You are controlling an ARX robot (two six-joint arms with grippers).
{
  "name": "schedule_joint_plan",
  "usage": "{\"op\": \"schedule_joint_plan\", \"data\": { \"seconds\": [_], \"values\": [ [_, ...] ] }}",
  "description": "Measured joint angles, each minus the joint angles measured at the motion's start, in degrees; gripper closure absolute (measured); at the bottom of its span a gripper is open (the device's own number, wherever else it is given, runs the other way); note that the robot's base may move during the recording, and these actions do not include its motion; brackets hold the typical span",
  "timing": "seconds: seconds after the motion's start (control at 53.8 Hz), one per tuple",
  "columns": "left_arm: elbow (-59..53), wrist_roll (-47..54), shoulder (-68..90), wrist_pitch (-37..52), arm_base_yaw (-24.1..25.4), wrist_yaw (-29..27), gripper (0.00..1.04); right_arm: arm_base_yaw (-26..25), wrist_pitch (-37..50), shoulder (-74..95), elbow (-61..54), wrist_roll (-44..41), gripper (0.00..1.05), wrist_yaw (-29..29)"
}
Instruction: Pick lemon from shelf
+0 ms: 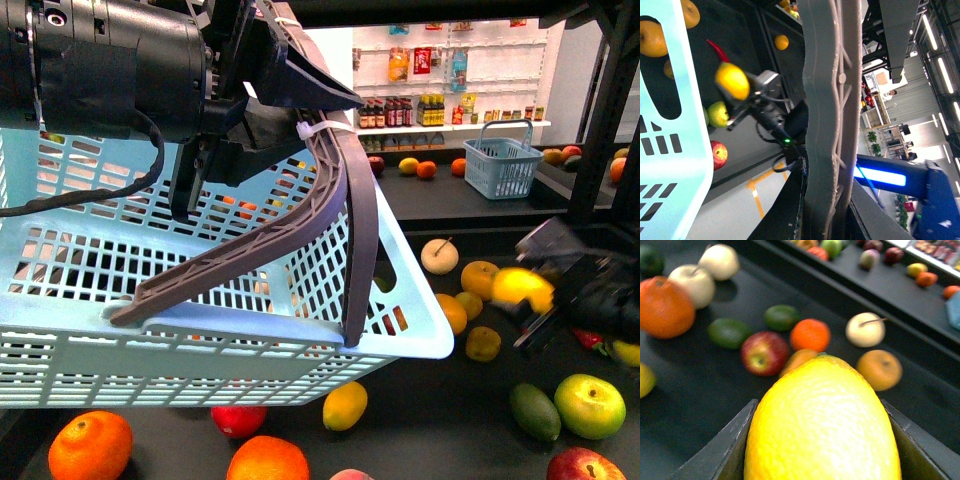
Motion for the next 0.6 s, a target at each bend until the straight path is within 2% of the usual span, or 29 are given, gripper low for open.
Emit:
{"op": "schedule_joint_plan", "data": {
  "seconds": [0.13,0.242,0.316,0.595],
  "values": [
    [0.0,0.0,0.0,0.0,0.0,-0.1,0.93,-1.2,2.9,-9.9,-8.4,6.9,0.41,0.6],
    [0.0,0.0,0.0,0.0,0.0,0.1,0.93,0.0,3.4,-17.8,-14.6,12.6,0.41,-1.7],
    [0.0,0.0,0.0,0.0,0.0,0.0,0.93,3.0,3.4,-24.1,-18.5,17.0,0.41,-3.9],
    [0.0,0.0,0.0,0.0,0.0,-0.1,0.93,14.3,2.0,-27.4,-19.7,21.6,0.41,-1.8]
  ]
}}
